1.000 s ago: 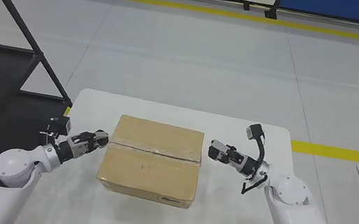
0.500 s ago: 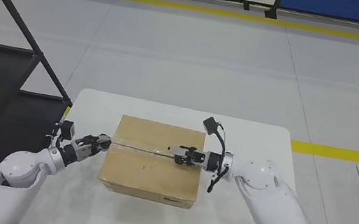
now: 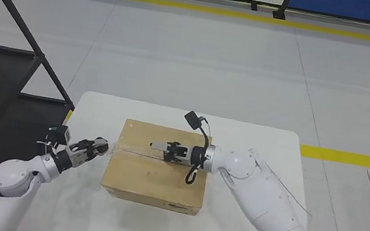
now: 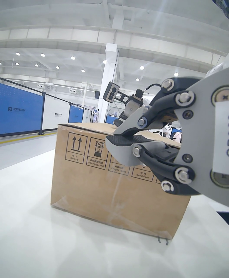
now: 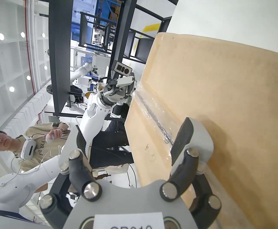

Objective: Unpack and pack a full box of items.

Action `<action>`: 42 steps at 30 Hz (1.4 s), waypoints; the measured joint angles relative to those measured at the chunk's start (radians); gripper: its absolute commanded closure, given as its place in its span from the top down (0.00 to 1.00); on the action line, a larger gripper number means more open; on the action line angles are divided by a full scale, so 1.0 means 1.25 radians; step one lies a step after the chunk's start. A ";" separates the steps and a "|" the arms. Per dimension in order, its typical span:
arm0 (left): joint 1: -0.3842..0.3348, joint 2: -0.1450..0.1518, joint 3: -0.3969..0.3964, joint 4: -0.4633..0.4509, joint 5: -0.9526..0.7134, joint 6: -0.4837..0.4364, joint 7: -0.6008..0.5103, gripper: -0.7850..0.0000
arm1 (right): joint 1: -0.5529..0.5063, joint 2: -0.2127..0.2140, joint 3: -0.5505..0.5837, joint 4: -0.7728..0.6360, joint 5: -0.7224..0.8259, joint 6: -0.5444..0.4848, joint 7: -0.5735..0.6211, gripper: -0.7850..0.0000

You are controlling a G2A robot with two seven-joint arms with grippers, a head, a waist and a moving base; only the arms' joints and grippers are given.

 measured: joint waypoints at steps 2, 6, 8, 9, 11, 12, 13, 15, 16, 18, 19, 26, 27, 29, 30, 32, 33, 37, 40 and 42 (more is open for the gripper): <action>0.008 0.001 -0.009 -0.003 -0.003 -0.001 -0.001 0.00 | 0.015 -0.018 -0.018 0.023 0.008 -0.006 -0.001 1.00; 0.024 0.004 -0.024 -0.008 -0.010 -0.003 -0.004 0.00 | 0.042 -0.054 -0.050 0.063 0.019 -0.017 -0.004 1.00; 0.033 0.005 -0.033 -0.011 -0.015 -0.006 -0.006 0.00 | 0.055 -0.073 -0.064 0.085 0.024 -0.026 -0.009 1.00; 0.036 0.006 -0.037 -0.013 -0.017 -0.007 -0.007 0.00 | 0.061 -0.081 -0.069 0.095 0.026 -0.030 -0.012 1.00; 0.046 0.007 -0.045 -0.017 -0.022 -0.010 -0.009 0.00 | 0.073 -0.099 -0.081 0.118 0.027 -0.037 -0.021 1.00; 0.050 0.007 -0.048 -0.019 -0.024 -0.011 -0.010 0.00 | 0.078 -0.107 -0.086 0.128 0.026 -0.040 -0.027 1.00; 0.055 0.008 -0.051 -0.022 -0.026 -0.013 -0.011 0.00 | 0.083 -0.115 -0.091 0.139 0.025 -0.042 -0.032 1.00; 0.066 0.009 -0.058 -0.028 -0.028 -0.017 -0.012 0.00 | 0.093 -0.132 -0.099 0.164 0.027 -0.048 -0.040 1.00; 0.070 0.009 -0.061 -0.030 -0.030 -0.018 -0.013 0.00 | 0.097 -0.140 -0.103 0.174 0.028 -0.051 -0.040 1.00; 0.078 0.010 -0.067 -0.031 -0.035 -0.021 -0.014 0.00 | 0.103 -0.155 -0.105 0.199 0.041 -0.068 -0.037 1.00; 0.081 0.010 -0.069 -0.031 -0.036 -0.022 -0.015 0.00 | 0.106 -0.161 -0.105 0.211 0.047 -0.075 -0.035 1.00; 0.089 0.012 -0.084 -0.021 -0.043 -0.025 -0.027 0.00 | 0.128 -0.200 -0.106 0.295 0.064 -0.118 -0.011 1.00; 0.089 0.012 -0.086 -0.020 -0.043 -0.025 -0.030 0.00 | 0.131 -0.203 -0.106 0.304 0.062 -0.123 -0.012 1.00; 0.089 0.013 -0.088 -0.019 -0.044 -0.025 -0.035 0.00 | 0.137 -0.207 -0.102 0.323 0.062 -0.135 -0.006 1.00; 0.089 0.013 -0.089 -0.018 -0.044 -0.025 -0.037 0.00 | 0.140 -0.208 -0.099 0.331 0.063 -0.140 -0.003 1.00; 0.088 0.013 -0.090 -0.017 -0.044 -0.025 -0.043 0.00 | 0.144 -0.207 -0.090 0.346 0.066 -0.156 0.005 1.00; 0.087 0.013 -0.091 -0.016 -0.044 -0.025 -0.046 0.00 | 0.145 -0.206 -0.087 0.352 0.067 -0.165 0.009 1.00; 0.079 0.014 -0.089 -0.011 -0.040 -0.024 -0.060 0.00 | 0.143 -0.196 -0.069 0.374 0.071 -0.193 0.023 1.00; 0.073 0.013 -0.086 -0.007 -0.035 -0.025 -0.068 0.00 | 0.138 -0.185 -0.051 0.384 0.079 -0.211 0.032 1.00; 0.067 0.013 -0.083 -0.005 -0.033 -0.025 -0.074 0.00 | 0.133 -0.174 -0.037 0.388 0.086 -0.234 0.037 1.00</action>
